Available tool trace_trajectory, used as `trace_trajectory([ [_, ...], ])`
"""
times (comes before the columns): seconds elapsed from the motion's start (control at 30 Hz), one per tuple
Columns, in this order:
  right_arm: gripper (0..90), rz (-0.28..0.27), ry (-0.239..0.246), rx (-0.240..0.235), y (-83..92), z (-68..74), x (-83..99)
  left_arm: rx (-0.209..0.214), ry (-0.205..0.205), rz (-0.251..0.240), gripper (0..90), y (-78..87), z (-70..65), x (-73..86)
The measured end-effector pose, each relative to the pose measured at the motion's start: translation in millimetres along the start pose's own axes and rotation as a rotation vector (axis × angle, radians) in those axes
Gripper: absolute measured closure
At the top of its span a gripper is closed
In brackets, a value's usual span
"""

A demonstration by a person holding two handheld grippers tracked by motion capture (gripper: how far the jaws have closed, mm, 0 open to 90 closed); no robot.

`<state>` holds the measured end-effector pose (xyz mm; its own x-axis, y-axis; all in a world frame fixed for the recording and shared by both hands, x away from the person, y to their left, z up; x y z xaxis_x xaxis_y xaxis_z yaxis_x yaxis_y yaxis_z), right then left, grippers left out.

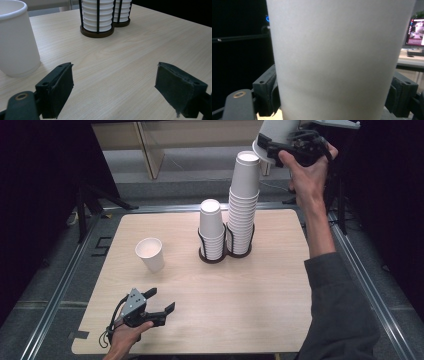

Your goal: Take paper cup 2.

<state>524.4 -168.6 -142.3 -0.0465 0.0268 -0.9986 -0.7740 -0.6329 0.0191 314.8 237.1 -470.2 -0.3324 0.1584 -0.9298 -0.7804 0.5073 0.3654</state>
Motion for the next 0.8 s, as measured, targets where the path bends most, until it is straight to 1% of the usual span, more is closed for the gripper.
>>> trace_trajectory([
  [0.03, 17.6, 0.005, 0.005, 0.003, 5.8, -2.6, 4.5, 0.002, -0.008, 0.004, 14.3, 0.0, 0.7, 0.2],
  [0.1, 17.6, 0.02, 0.002, 0.003, 14.3, -4.8, 11.8, 0.004, -0.011, 0.001, 14.3, -1.0, 1.1, 0.4],
  [0.17, 17.6, 0.033, 0.013, 0.006, 23.9, -7.7, 20.9, -0.001, -0.004, 0.007, 14.3, -1.3, 0.6, 0.5],
  [0.2, 17.6, 0.044, 0.021, 0.008, 28.2, -9.1, 26.2, 0.005, -0.001, -0.004, 14.3, -2.5, 0.5, 0.6],
  [0.23, 17.6, 0.056, 0.018, 0.009, 32.4, -9.6, 32.4, -0.004, -0.005, 0.012, 14.3, -1.4, 0.2, 0.3],
  [0.27, 17.6, 0.066, 0.028, 0.007, 36.5, -10.7, 38.8, 0.001, 0.002, -0.001, 14.3, -2.7, -0.3, 0.6],
  [0.37, 17.7, 0.085, 0.026, 0.009, 47.6, -11.2, 57.3, -0.001, -0.008, 0.016, 14.3, -2.7, -0.3, 1.0],
  [0.43, 17.6, 0.097, 0.017, 0.003, 54.1, -10.7, 71.3, -0.001, -0.006, 0.015, 14.3, -3.3, -0.5, 1.0],
  [0.47, 17.6, 0.1, 0.013, -0.002, 56.8, -10.5, 77.0, -0.002, -0.005, 0.017, 14.3, -3.6, -0.7, 1.1],
  [0.5, 17.7, 0.105, 0.002, -0.005, 58.9, -9.7, 81.3, 0.011, -0.003, -0.001, 14.3, -5.5, -0.5, 1.4],
  [0.53, 17.7, 0.103, 0.0, -0.01, 60.8, -8.9, 88.1, 0.011, 0.001, 0.001, 14.3, -5.7, -0.6, 1.5],
  [0.57, 17.6, 0.114, 0.001, -0.011, 63.2, -7.9, 93.2, 0.01, 0.0, 0.005, 14.3, -5.6, -0.4, 1.5],
  [0.7, 17.7, 0.118, 0.001, -0.029, 67.0, -2.9, 111.8, 0.004, -0.005, 0.019, 14.3, -5.1, 0.2, 1.6],
  [0.73, 17.7, 0.132, 0.002, -0.037, 68.0, -0.2, 118.3, 0.01, 0.011, -0.001, 14.3, -6.9, -0.7, 1.6],
  [0.8, 17.6, 0.155, 0.003, -0.04, 68.4, 5.1, 129.7, 0.007, -0.005, 0.012, 14.3, -5.7, 0.5, 1.6],
])
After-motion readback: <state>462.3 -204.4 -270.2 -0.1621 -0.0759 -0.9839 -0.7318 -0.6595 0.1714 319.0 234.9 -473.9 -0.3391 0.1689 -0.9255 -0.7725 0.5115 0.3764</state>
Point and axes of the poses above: each handheld gripper's, and its own axes: y roughly backward along the jaws, x roughly out of its underside, z roughly to its left, the point moved 2 cm from there along -y, roughly forward along the jaws, and after that the axes turned 5 degrees about -x, right-handed, at the moved point
